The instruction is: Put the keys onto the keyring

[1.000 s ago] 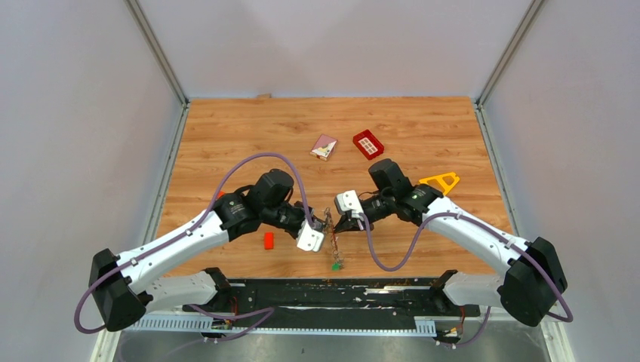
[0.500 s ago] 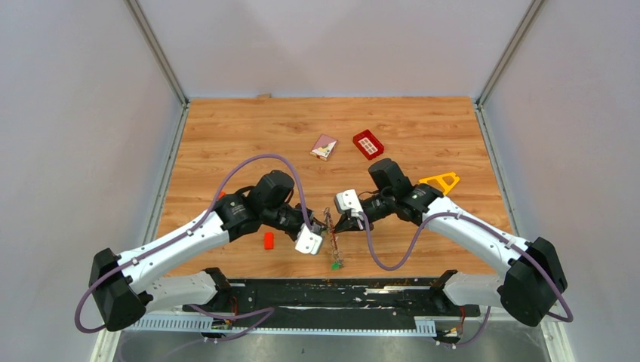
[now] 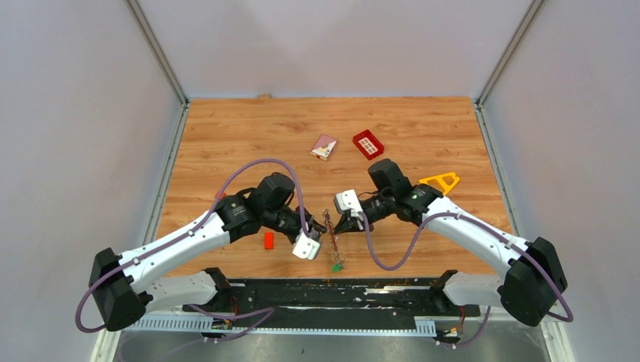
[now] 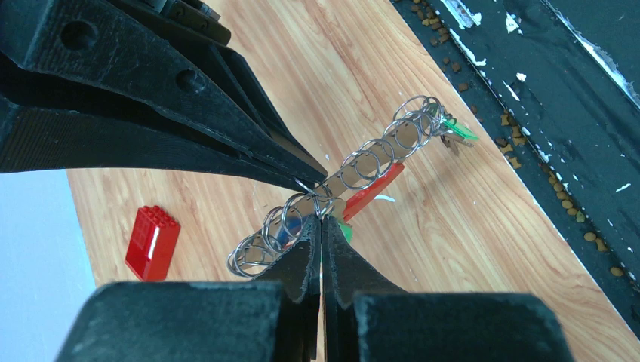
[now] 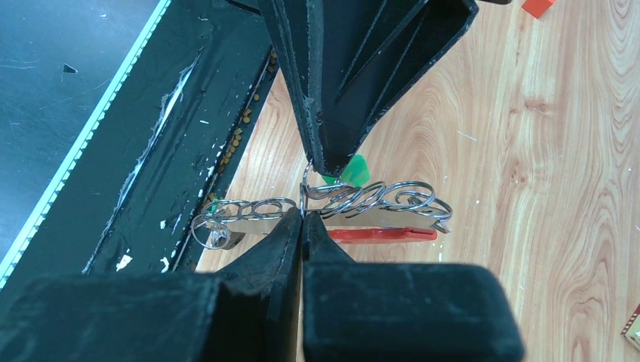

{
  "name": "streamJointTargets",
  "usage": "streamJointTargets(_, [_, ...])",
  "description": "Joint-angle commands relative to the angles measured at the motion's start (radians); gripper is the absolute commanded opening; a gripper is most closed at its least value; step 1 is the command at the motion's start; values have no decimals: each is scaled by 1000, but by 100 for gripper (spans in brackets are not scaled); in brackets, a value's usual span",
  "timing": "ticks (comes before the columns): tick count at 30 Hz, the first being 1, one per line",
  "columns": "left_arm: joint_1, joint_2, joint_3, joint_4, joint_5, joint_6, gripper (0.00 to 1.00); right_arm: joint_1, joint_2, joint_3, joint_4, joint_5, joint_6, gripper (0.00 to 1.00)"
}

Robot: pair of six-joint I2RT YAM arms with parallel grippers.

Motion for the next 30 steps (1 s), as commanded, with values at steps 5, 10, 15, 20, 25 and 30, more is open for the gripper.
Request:
streamJointTargets(5, [-7,-21,-13,-31,62,66,0,-13,-5,55,39,-50,19,0])
streamJointTargets(10, [-8,-30,-19,-43,68,97,0,-23,1,63,50,-37,53,0])
streamJointTargets(15, [-7,-39,-28,-47,71,122,0,-30,8,68,57,-32,78,0])
streamJointTargets(20, [-7,-41,-38,-45,73,137,0,-38,11,70,66,-33,99,0])
streamJointTargets(25, [-8,-46,-47,-46,68,159,0,-48,20,74,76,-40,123,0])
streamJointTargets(30, [-8,-47,-53,-47,66,171,0,-54,30,80,82,-47,147,0])
